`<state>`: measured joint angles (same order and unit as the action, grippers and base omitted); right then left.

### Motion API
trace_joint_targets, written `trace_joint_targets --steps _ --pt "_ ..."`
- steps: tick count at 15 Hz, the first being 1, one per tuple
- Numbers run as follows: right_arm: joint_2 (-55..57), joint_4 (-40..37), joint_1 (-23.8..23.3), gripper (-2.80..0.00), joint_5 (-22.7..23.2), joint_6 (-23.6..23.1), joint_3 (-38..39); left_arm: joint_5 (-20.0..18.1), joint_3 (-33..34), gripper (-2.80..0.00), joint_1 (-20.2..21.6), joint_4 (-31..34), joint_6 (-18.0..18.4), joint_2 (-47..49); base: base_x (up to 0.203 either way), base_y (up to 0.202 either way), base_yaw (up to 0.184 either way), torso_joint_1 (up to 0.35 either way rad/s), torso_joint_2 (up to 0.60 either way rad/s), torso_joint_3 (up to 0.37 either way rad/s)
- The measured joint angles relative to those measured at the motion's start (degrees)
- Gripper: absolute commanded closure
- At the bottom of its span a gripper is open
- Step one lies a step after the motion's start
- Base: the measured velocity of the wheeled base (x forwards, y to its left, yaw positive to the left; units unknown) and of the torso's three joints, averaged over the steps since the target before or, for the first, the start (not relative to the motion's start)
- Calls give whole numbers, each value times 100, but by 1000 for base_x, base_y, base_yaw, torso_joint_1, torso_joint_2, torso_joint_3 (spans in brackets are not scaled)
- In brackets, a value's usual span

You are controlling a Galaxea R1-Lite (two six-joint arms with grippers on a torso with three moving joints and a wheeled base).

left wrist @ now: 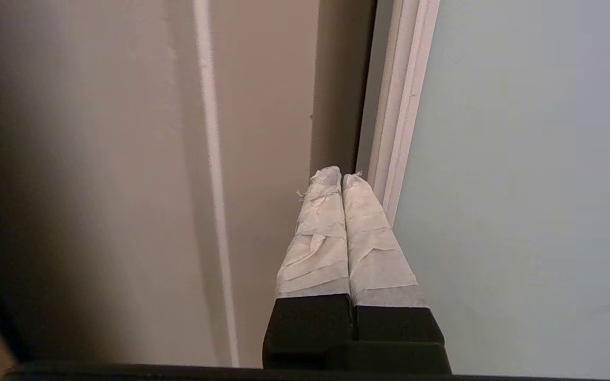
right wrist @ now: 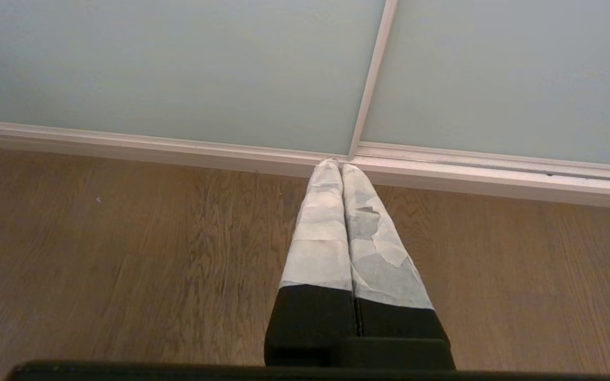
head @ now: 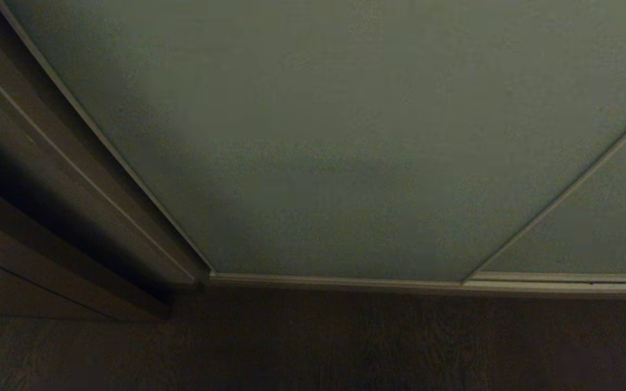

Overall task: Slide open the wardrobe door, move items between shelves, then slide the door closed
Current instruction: Open the door

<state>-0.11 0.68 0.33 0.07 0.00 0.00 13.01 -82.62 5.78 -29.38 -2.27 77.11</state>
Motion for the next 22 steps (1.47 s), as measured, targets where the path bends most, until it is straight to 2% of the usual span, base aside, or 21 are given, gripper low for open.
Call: trace_joint_targets --steps 5,10,15,22 --pt "0 0 0 0 1 0 0 -35 -334 0 -6 36 1 283 0 0 0 0 0 0" --pt "0 0 0 0 1 0 0 -190 -582 0 -5 592 -176 459 0 0 0 0 0 0" --pt "0 0 -2 0 1 1 0 -190 -821 0 -2 603 -181 652 0 0 0 0 0 0" --pt "1 0 0 0 1 0 0 -396 -913 0 -22 632 -181 858 0 0 0 0 0 0"
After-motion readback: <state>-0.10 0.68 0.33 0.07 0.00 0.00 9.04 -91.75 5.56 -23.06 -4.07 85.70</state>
